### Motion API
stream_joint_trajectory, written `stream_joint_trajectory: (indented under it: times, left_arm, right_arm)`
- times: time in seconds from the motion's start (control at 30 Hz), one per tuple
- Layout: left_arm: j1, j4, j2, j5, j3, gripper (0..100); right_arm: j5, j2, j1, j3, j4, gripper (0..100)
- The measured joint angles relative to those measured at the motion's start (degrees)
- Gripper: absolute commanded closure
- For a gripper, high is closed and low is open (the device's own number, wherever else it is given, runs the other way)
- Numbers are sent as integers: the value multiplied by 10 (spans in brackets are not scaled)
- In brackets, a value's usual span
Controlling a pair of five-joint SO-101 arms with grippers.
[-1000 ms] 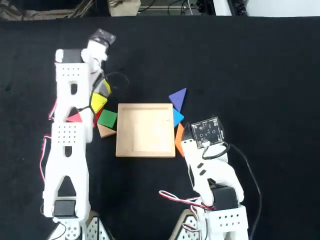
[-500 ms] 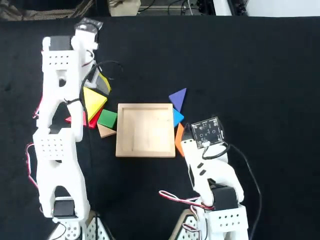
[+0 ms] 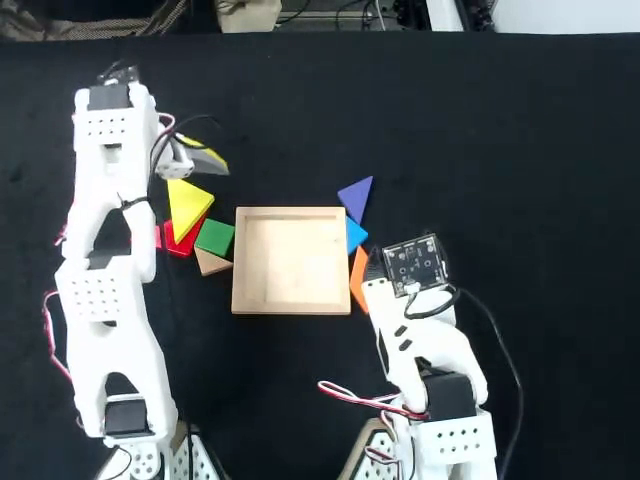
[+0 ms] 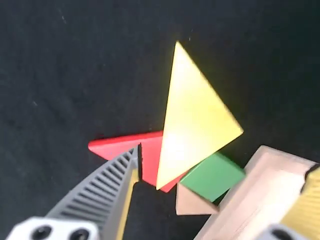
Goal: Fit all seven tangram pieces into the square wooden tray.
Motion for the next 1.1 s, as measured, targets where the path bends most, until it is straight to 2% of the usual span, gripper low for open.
stream_joint_trajectory:
  times: [0.13, 0.47, 0.63, 1.1]
  left_arm:
    - [1, -3, 0, 20, 53, 522]
    - [8, -78, 0, 26, 126, 522]
    - [7, -125, -7, 30, 148, 523]
    - [8, -154, 0, 28, 156, 523]
  right_arm:
    - [0, 0, 0, 0, 0, 737]
    - [0, 0, 0, 0, 8, 737]
    - [0, 0, 0, 0, 8, 737]
    - [0, 0, 0, 0, 8, 737]
